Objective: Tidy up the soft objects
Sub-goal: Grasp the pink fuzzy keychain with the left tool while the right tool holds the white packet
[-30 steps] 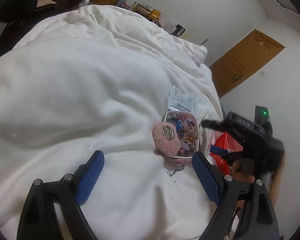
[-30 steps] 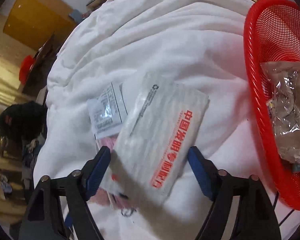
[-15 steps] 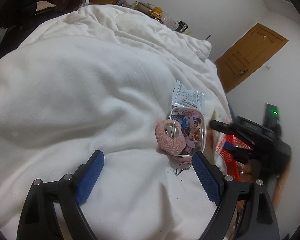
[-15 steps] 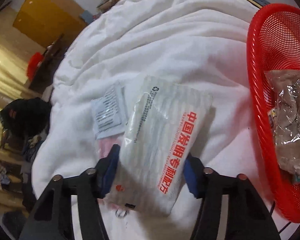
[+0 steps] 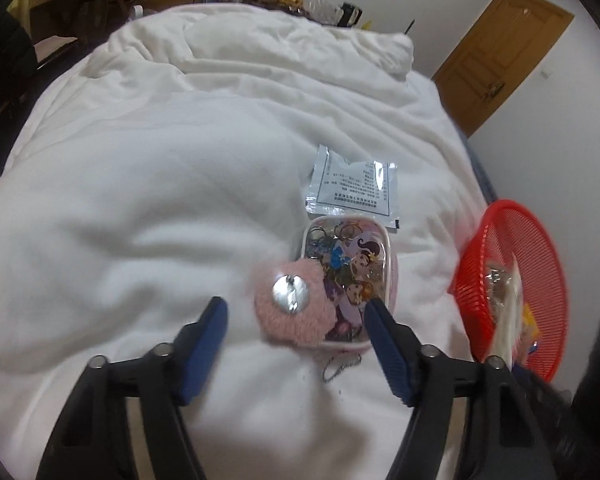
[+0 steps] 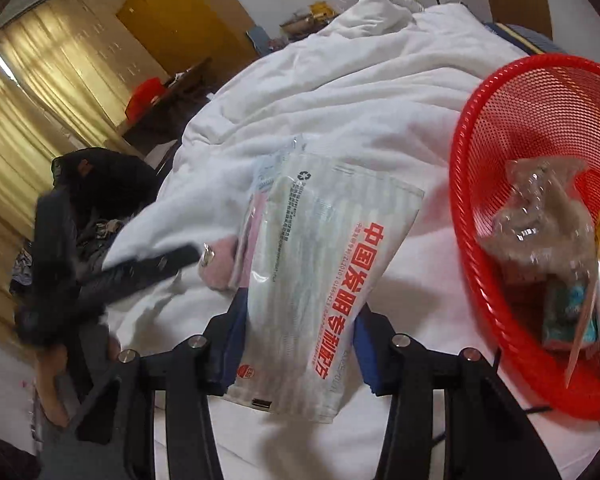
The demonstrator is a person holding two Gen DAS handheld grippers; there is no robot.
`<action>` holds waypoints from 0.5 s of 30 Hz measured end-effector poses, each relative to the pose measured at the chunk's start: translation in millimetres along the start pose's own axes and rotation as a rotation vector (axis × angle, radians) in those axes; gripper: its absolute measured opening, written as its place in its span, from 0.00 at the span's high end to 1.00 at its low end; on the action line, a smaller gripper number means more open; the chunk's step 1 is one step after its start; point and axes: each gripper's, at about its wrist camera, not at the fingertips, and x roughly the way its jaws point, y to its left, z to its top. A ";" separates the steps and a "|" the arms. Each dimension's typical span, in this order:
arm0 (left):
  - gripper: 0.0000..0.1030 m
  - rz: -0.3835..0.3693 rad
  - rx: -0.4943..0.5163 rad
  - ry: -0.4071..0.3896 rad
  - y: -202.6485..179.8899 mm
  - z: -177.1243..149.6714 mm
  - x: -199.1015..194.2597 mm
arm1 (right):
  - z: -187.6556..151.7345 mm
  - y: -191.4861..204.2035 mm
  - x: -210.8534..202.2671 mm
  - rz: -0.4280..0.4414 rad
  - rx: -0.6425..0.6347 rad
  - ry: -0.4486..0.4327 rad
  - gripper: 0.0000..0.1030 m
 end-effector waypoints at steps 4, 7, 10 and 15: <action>0.44 -0.001 -0.056 0.037 4.0 0.8 19.6 | -16.9 4.8 -7.1 -0.019 -0.047 -0.050 0.54; 0.51 0.052 -0.028 0.052 1.8 -0.8 28.9 | -26.3 10.9 -9.3 -0.043 -0.093 -0.082 0.54; 0.53 0.084 -0.018 0.043 -0.6 0.9 37.1 | -24.8 9.3 0.8 -0.048 -0.091 -0.064 0.54; 0.66 0.050 -0.060 0.004 11.4 -6.7 28.6 | -24.1 -0.5 5.0 -0.016 -0.045 -0.054 0.53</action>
